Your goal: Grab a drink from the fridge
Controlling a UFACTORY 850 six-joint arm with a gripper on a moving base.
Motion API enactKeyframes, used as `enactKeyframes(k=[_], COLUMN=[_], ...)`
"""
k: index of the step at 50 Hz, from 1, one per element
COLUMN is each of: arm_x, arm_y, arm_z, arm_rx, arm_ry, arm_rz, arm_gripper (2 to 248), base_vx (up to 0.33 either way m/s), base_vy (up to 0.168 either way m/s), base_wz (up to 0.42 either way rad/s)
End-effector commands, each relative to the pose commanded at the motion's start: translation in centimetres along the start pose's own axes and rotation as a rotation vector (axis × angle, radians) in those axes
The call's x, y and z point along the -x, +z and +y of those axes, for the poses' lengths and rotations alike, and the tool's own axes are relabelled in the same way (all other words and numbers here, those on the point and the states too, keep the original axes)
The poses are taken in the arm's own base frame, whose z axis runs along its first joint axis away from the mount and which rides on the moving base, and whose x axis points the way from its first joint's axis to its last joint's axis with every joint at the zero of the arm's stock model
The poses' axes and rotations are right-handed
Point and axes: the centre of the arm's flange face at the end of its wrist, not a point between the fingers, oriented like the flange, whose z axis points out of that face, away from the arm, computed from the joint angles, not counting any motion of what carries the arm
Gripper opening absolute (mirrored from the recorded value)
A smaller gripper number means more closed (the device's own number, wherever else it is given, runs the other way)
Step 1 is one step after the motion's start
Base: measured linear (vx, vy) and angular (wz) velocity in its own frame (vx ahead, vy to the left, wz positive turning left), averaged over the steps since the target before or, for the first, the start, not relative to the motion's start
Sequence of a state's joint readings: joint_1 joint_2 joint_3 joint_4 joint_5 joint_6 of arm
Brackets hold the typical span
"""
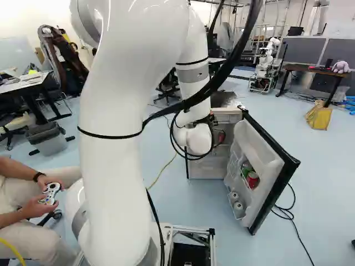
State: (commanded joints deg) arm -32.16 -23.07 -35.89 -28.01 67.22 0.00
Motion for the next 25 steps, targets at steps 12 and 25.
enactKeyframes(k=[12,25], arm_x=[-1.4,-2.8], arm_y=[0.6,1.4], arm_z=[0.2,0.4], arm_rx=[-0.002,-0.004], arm_ry=[-0.015,-0.032], arm_rz=[0.029,0.055], arm_gripper=[90,90], base_vx=[0.0,0.0], base_vy=[0.0,0.0], base_wz=[0.0,0.0])
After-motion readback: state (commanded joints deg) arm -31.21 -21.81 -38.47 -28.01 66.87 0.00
